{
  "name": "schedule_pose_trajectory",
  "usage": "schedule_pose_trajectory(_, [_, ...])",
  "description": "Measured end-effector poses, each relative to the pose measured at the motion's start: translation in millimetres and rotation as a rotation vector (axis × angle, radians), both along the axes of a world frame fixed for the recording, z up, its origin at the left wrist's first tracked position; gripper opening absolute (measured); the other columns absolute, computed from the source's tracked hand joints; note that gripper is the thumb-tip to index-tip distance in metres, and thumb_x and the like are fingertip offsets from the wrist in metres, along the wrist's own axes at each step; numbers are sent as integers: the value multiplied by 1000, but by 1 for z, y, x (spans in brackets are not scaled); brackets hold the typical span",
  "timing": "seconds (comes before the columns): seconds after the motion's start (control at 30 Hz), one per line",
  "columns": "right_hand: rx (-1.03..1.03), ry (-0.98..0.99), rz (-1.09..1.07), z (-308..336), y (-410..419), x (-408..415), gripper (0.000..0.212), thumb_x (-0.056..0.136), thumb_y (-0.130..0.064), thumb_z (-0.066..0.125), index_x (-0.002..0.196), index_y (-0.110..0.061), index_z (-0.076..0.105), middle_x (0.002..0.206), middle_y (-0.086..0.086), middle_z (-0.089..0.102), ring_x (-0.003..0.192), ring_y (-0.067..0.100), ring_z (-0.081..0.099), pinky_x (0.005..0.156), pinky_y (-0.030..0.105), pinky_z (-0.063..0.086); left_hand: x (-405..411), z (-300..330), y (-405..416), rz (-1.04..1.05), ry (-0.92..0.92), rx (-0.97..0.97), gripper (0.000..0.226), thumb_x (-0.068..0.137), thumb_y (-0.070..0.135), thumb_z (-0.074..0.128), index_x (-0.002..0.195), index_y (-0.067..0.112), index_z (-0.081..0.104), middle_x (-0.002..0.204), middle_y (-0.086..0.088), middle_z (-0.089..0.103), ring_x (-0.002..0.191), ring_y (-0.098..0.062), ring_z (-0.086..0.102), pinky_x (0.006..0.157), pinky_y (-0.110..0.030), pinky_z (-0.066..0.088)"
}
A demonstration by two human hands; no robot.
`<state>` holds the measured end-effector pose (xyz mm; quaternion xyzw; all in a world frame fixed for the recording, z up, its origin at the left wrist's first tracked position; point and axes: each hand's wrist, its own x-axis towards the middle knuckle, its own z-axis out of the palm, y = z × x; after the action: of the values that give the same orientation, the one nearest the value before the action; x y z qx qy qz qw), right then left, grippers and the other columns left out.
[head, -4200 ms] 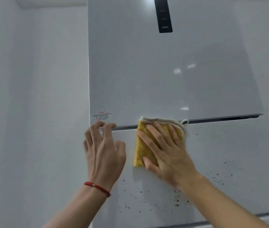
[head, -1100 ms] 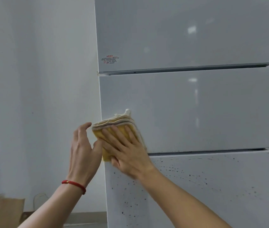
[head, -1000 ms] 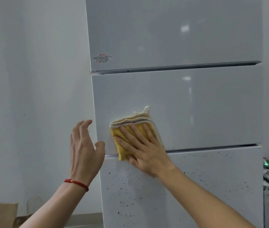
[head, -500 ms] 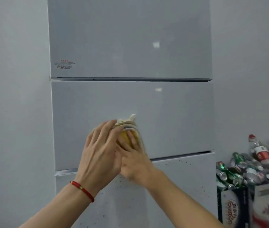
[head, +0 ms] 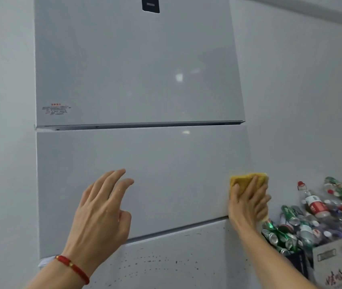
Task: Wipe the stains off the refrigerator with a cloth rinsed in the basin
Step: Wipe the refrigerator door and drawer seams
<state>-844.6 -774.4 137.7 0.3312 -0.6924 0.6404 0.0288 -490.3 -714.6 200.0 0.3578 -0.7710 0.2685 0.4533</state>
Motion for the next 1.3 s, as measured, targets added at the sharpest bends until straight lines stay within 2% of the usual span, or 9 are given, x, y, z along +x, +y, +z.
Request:
schedule_pose_trajectory(0.07, [-19,-165,-53,26,-4,48,76,95,-65,5,157,-32,-25,171,12,-23,157,41,-18,125,62,-5,1,2,-1,-18,37,11,60,69,9,53,128,16,62,143,-4,55,136,-30,47,106,-45,42])
schedule_pose_trajectory(0.1, [-25,-78,-64,32,-4,77,78,92,-66,2,156,-32,-27,171,13,-23,156,42,-21,124,63,-6,-2,4,-2,-39,61,17,59,69,9,54,128,16,62,143,-3,55,136,-29,47,106,-44,42])
schedule_pose_trajectory(0.27, [-65,968,149,34,6,125,75,102,-68,15,163,-37,-15,170,2,-30,154,34,-31,119,66,-20,-25,22,-4,-168,207,77,57,74,-4,69,127,17,62,142,-1,56,133,-23,47,107,-34,38])
schedule_pose_trajectory(0.33, [-69,1100,76,51,3,80,77,98,-73,24,162,-47,-8,172,-4,-24,157,29,-24,115,75,-13,-21,24,-2,-193,260,92,57,74,-6,68,126,18,63,141,0,55,131,-20,45,105,-31,37])
schedule_pose_trajectory(0.53, [48,257,-30,96,0,22,83,84,-83,7,154,-52,-27,168,5,-33,156,34,-27,112,80,-12,39,32,-7,-74,377,19,60,71,-10,70,126,12,62,140,-9,54,126,-31,45,105,-43,38])
schedule_pose_trajectory(0.67, [-33,75,-31,124,-5,70,76,101,-66,17,163,-37,-15,171,12,-23,154,46,-24,113,80,-6,76,35,-1,-48,675,137,57,81,-3,66,134,15,57,142,-10,48,134,-32,37,113,-47,33])
schedule_pose_trajectory(0.83, [-143,644,-25,133,-16,202,76,97,-65,3,163,-34,-15,172,10,-20,155,45,-23,112,81,-9,104,38,-8,-119,909,308,55,88,10,62,141,22,49,141,-4,53,132,-25,46,109,-48,41])
schedule_pose_trajectory(1.07, [-184,1289,70,135,-16,344,74,101,-59,37,166,-33,11,175,5,-6,157,46,-12,114,78,-6,111,43,-8,-203,1085,447,54,88,11,62,139,24,52,136,-3,57,124,-23,54,100,-41,44])
schedule_pose_trajectory(1.3, [-296,1565,37,157,-14,263,63,103,-57,37,163,-39,27,173,-4,20,160,27,13,120,70,7,96,81,0,-119,830,279,64,95,26,57,155,22,35,155,0,42,140,-23,43,115,-49,38])
